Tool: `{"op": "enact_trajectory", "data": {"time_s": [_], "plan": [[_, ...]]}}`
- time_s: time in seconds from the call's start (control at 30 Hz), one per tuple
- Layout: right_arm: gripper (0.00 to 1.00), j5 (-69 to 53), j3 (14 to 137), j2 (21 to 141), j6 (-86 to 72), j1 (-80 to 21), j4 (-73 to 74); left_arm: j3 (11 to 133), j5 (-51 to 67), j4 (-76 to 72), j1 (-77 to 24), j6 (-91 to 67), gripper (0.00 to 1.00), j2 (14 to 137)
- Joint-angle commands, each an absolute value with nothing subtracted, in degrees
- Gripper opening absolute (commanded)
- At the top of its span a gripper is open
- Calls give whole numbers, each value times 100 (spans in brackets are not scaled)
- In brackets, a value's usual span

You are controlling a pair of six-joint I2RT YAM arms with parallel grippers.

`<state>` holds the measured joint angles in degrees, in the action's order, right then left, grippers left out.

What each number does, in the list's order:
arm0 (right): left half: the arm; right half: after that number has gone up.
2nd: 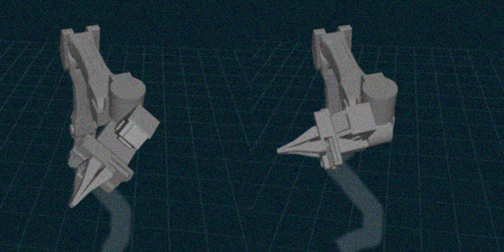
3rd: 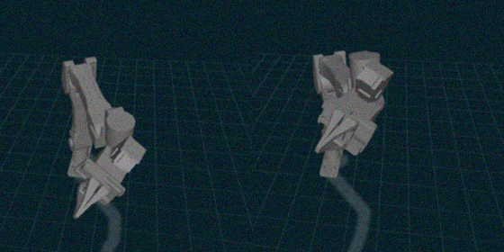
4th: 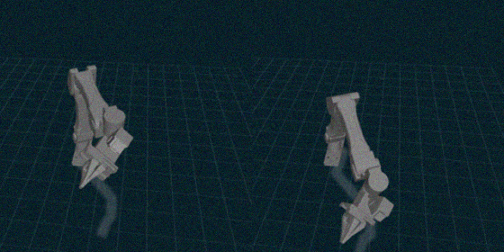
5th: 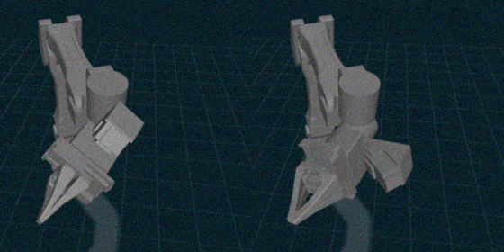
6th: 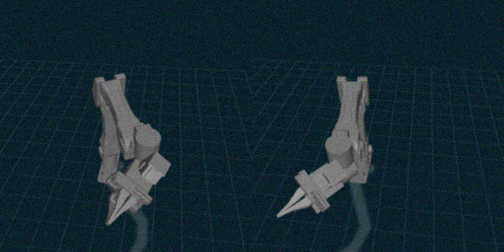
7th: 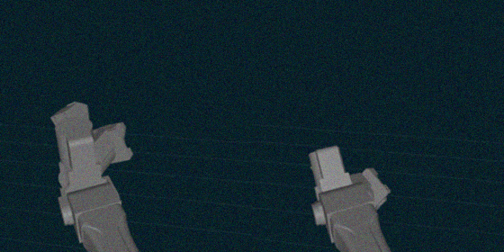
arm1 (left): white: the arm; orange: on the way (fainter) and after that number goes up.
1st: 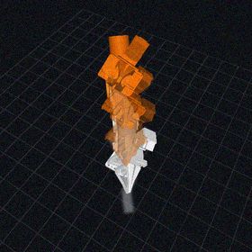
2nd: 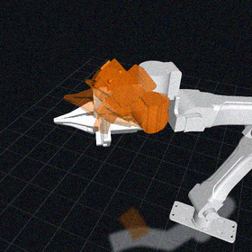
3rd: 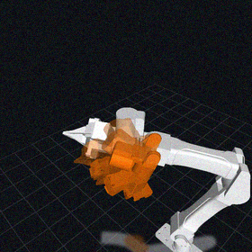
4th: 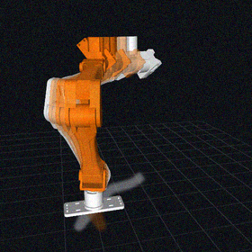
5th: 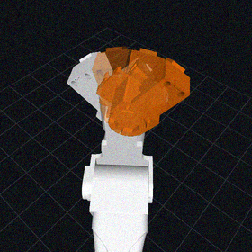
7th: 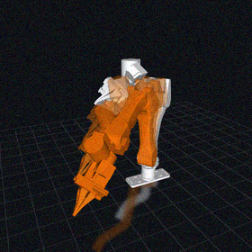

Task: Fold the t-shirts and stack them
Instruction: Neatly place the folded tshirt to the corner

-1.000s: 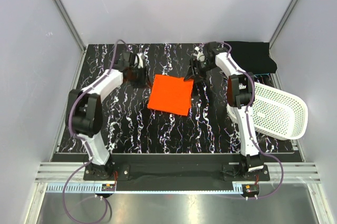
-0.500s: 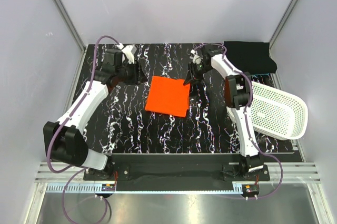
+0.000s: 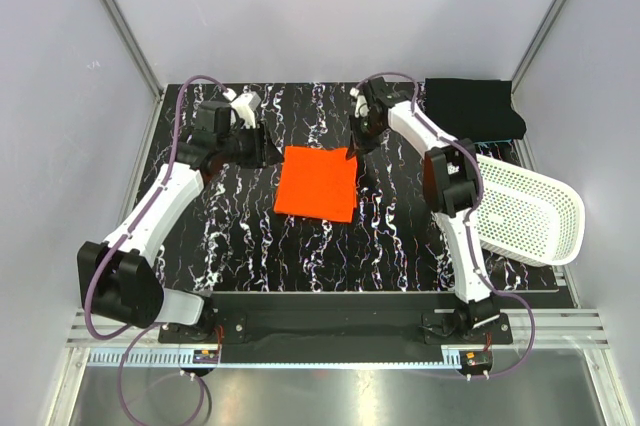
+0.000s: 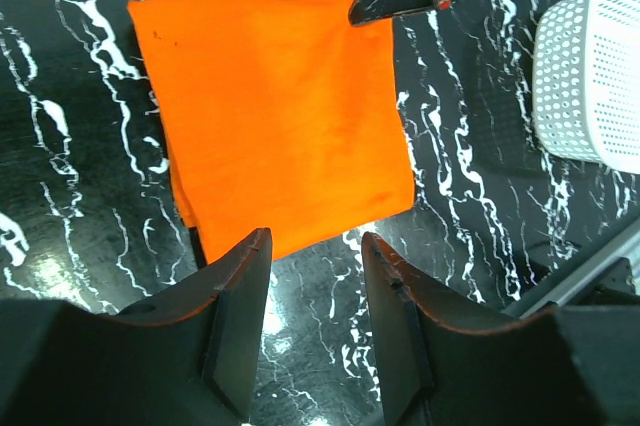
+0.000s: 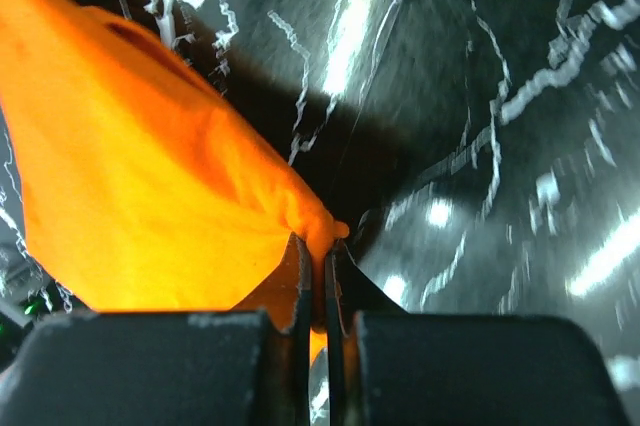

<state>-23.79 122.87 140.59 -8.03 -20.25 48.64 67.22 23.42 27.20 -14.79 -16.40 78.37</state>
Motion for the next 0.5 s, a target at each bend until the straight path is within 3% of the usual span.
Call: {"op": "enact_trajectory", "data": {"time_s": [0.0, 0.2, 0.47], "plan": [[0, -1241, 11982, 13079, -1176, -2162, 4650, 6803, 2654, 2426, -1450, -1688, 46, 7796], [0, -266, 10434, 12174, -2582, -2364, 3780, 6811, 2707, 2399, -1345, -1749, 46, 7884], [0, 228, 10002, 11804, -2013, -2821, 3261, 6847, 2584, 2408, -1345, -1714, 46, 7989]]}}
